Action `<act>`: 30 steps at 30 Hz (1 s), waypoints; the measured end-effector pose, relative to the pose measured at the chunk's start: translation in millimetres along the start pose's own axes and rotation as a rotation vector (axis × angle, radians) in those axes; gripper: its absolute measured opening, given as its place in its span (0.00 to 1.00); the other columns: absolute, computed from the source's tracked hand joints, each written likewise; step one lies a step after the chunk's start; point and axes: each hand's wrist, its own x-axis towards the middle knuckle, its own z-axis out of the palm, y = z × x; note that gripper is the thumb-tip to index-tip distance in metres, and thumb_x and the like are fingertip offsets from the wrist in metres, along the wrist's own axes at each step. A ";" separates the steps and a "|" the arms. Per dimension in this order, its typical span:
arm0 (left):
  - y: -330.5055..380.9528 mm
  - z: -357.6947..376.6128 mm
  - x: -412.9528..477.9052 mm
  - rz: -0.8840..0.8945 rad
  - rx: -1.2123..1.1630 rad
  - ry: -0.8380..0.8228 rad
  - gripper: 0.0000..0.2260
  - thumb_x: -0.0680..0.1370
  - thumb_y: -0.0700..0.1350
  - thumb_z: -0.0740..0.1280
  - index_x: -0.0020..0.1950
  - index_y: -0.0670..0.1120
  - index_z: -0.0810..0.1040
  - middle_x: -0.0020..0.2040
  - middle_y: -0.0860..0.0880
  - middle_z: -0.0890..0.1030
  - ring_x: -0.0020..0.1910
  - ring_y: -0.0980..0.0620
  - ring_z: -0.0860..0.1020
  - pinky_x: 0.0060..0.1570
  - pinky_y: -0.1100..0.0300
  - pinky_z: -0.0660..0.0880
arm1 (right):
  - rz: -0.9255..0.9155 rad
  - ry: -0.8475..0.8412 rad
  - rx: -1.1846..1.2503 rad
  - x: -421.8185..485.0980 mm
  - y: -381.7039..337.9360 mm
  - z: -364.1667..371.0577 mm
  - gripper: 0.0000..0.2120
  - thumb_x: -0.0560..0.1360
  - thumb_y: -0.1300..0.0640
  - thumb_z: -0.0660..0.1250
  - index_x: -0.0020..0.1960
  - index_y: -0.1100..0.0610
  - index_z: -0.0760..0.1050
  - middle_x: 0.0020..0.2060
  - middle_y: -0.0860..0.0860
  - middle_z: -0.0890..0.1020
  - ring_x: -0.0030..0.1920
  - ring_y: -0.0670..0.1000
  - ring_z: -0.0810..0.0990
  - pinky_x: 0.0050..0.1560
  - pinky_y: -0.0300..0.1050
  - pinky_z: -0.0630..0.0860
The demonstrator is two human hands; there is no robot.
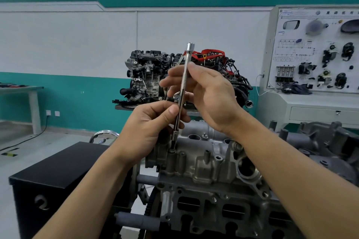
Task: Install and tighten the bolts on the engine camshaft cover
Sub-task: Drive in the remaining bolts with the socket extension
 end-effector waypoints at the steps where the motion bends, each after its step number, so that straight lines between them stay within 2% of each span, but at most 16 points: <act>1: -0.1 0.0 0.4 -0.001 -0.004 -0.004 0.13 0.80 0.49 0.63 0.45 0.43 0.83 0.41 0.49 0.85 0.37 0.57 0.80 0.34 0.66 0.75 | 0.000 -0.011 -0.011 0.3 0.3 0.1 0.17 0.82 0.51 0.54 0.51 0.58 0.79 0.46 0.57 0.86 0.44 0.54 0.81 0.52 0.55 0.72; 4: 0.5 0.3 1.0 -0.008 -0.025 -0.001 0.15 0.80 0.54 0.65 0.44 0.46 0.85 0.43 0.46 0.86 0.38 0.55 0.81 0.38 0.64 0.77 | -0.037 -0.001 -0.076 0.9 1.9 1.1 0.15 0.82 0.52 0.57 0.47 0.57 0.79 0.42 0.54 0.86 0.42 0.54 0.81 0.51 0.55 0.73; 7: 0.3 2.5 1.3 0.029 0.025 0.018 0.13 0.75 0.56 0.73 0.43 0.46 0.85 0.41 0.46 0.86 0.37 0.55 0.82 0.39 0.64 0.78 | -0.096 0.053 -0.089 1.4 2.0 1.2 0.13 0.83 0.56 0.61 0.43 0.59 0.78 0.36 0.52 0.85 0.36 0.49 0.81 0.40 0.38 0.77; 10: -2.2 3.7 2.6 0.046 -0.018 0.070 0.08 0.72 0.50 0.75 0.39 0.47 0.84 0.38 0.46 0.86 0.33 0.56 0.81 0.35 0.65 0.77 | -0.142 0.098 -0.113 2.5 2.4 1.6 0.11 0.80 0.58 0.66 0.39 0.58 0.78 0.32 0.50 0.83 0.33 0.45 0.81 0.37 0.32 0.74; 15: -1.2 1.4 2.7 0.063 -0.011 -0.013 0.09 0.75 0.47 0.70 0.40 0.43 0.85 0.39 0.48 0.86 0.34 0.58 0.80 0.37 0.68 0.75 | -0.150 0.092 -0.088 2.5 1.0 2.3 0.11 0.80 0.59 0.66 0.39 0.58 0.78 0.32 0.50 0.84 0.33 0.45 0.81 0.38 0.32 0.74; 19: -5.4 -5.1 2.3 0.062 -0.010 -0.026 0.11 0.76 0.49 0.70 0.42 0.43 0.86 0.41 0.45 0.86 0.37 0.55 0.81 0.38 0.66 0.76 | -0.119 0.009 -0.171 0.2 0.3 3.1 0.14 0.84 0.55 0.58 0.49 0.58 0.79 0.39 0.52 0.86 0.36 0.49 0.81 0.39 0.46 0.74; 21: -6.3 -6.8 1.6 0.046 -0.029 -0.025 0.12 0.74 0.52 0.71 0.43 0.44 0.87 0.40 0.45 0.86 0.35 0.55 0.80 0.35 0.66 0.76 | -0.126 -0.019 -0.229 -1.1 -3.1 5.0 0.13 0.84 0.58 0.57 0.50 0.61 0.78 0.39 0.53 0.86 0.36 0.48 0.81 0.38 0.41 0.76; 23: -7.6 -9.9 1.5 0.037 -0.053 -0.042 0.12 0.74 0.53 0.71 0.43 0.45 0.87 0.39 0.47 0.86 0.32 0.58 0.79 0.32 0.67 0.75 | -0.126 -0.040 -0.293 1.0 -9.7 8.3 0.11 0.83 0.61 0.59 0.48 0.64 0.78 0.36 0.54 0.85 0.34 0.46 0.82 0.37 0.36 0.76; 26: -9.7 -14.6 2.0 0.058 -0.072 -0.082 0.11 0.76 0.54 0.71 0.44 0.47 0.88 0.40 0.49 0.87 0.30 0.61 0.78 0.31 0.70 0.72 | -0.154 -0.042 -0.475 5.3 -19.8 13.3 0.13 0.82 0.61 0.63 0.43 0.68 0.79 0.34 0.54 0.85 0.32 0.44 0.82 0.37 0.34 0.76; 28: -9.9 -16.9 2.6 0.048 -0.103 -0.093 0.14 0.74 0.57 0.73 0.45 0.47 0.88 0.38 0.49 0.86 0.29 0.61 0.76 0.30 0.69 0.71 | -0.187 0.010 -0.570 4.0 -22.0 18.2 0.15 0.81 0.60 0.64 0.40 0.68 0.80 0.32 0.54 0.85 0.30 0.44 0.81 0.35 0.35 0.75; 30: -9.5 -18.3 2.9 0.032 -0.109 -0.103 0.14 0.73 0.57 0.73 0.45 0.47 0.88 0.35 0.51 0.85 0.28 0.60 0.73 0.29 0.69 0.70 | -0.209 0.085 -0.629 1.6 -21.0 23.6 0.17 0.81 0.59 0.65 0.37 0.67 0.80 0.30 0.53 0.84 0.29 0.45 0.81 0.34 0.39 0.77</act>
